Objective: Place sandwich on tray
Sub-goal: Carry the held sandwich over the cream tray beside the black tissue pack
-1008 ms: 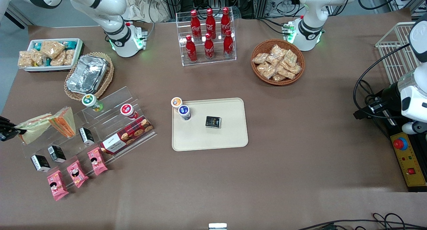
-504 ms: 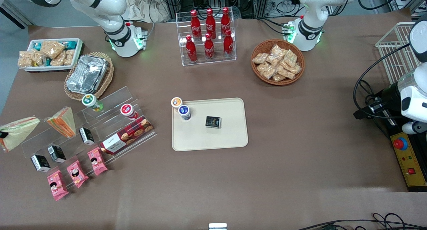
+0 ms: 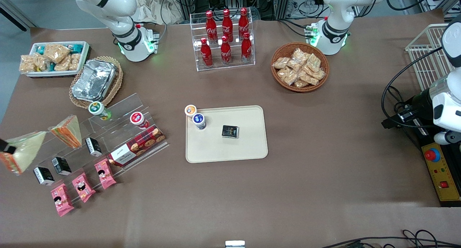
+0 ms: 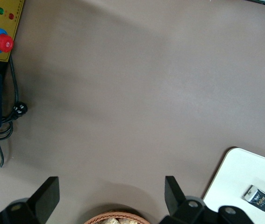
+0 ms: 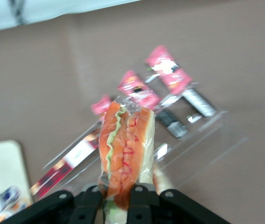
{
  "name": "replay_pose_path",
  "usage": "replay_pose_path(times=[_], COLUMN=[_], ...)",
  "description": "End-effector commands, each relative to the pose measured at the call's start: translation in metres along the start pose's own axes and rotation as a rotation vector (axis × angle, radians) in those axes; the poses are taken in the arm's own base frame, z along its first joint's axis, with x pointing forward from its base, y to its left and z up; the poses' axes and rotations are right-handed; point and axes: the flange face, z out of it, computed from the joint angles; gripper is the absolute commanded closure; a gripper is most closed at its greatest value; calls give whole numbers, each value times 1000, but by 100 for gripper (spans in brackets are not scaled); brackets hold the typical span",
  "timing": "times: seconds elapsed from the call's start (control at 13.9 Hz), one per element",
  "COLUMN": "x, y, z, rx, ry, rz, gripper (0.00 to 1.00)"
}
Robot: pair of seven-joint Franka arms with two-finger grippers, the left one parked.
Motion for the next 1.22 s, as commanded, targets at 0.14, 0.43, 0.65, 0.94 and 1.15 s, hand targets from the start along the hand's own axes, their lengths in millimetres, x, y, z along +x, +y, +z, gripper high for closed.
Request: replay_pose_path(times=[0.14,0.43,0.65,0.94,1.15], x=[-13,-48,-83,-128,-166], y=[-147,-306,-407,-511,-574], z=[-1,27,68,153,226], rx=[63,90,28,-71,-192], ry=[-36,-76,-86,-98,-61], rz=[-252,-499,-667,-880,-1053], gripper=[85,85,85,85,85])
